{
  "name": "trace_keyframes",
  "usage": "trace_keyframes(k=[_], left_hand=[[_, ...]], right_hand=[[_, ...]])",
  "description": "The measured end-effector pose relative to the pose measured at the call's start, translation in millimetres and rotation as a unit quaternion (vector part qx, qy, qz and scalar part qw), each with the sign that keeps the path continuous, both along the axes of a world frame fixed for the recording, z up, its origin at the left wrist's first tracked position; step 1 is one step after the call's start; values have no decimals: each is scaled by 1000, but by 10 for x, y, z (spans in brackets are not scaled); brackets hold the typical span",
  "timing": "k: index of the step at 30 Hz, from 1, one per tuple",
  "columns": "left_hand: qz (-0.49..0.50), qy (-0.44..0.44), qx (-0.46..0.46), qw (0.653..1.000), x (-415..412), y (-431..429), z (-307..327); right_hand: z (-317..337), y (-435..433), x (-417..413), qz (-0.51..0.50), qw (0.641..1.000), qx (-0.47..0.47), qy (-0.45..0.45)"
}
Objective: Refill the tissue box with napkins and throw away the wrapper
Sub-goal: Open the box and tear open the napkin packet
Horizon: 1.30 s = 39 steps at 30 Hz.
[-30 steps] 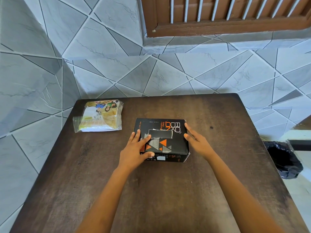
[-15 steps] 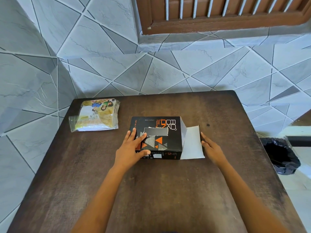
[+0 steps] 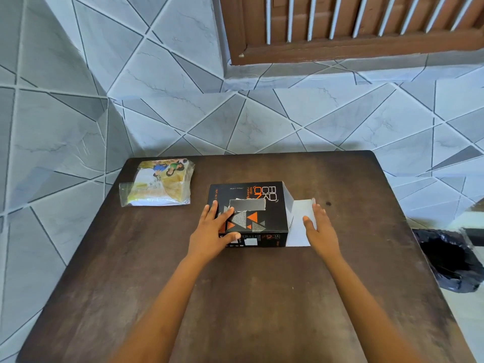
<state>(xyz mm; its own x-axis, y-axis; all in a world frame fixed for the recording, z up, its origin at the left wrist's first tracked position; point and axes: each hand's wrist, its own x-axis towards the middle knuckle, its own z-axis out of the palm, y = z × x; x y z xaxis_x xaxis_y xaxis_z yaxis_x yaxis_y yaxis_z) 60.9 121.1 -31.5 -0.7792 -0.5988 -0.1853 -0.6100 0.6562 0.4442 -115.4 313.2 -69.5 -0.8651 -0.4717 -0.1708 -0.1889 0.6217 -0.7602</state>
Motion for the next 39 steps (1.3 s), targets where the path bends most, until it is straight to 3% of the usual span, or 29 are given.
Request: trace_keyframes(k=[6, 11, 15, 19, 24, 30, 35, 39], left_hand=[[0, 20, 20, 1000, 33, -43, 62], [102, 116, 64, 986, 439, -256, 178], [197, 138, 73, 968, 839, -572, 191], [266, 145, 71, 950, 1178, -1036, 143], [253, 155, 61, 953, 1343, -1700, 80], [207, 143, 63, 966, 1185, -2486, 9], [136, 36, 1, 990, 876, -2972, -163], [87, 0, 28, 996, 751, -3088, -357]], right_hand=[[410, -426, 346, 108, 987, -80, 90], [626, -752, 718, 182, 973, -129, 59], [782, -1049, 924, 207, 966, -157, -12], [775, -1555, 1138, 238, 954, -182, -22], [631, -2308, 1401, 241, 958, -148, -56], [233, -3013, 1375, 191, 982, -11, -3], [-11, -3263, 1386, 236, 967, 89, 26], [-123, -3332, 1441, 218, 969, 110, 45]])
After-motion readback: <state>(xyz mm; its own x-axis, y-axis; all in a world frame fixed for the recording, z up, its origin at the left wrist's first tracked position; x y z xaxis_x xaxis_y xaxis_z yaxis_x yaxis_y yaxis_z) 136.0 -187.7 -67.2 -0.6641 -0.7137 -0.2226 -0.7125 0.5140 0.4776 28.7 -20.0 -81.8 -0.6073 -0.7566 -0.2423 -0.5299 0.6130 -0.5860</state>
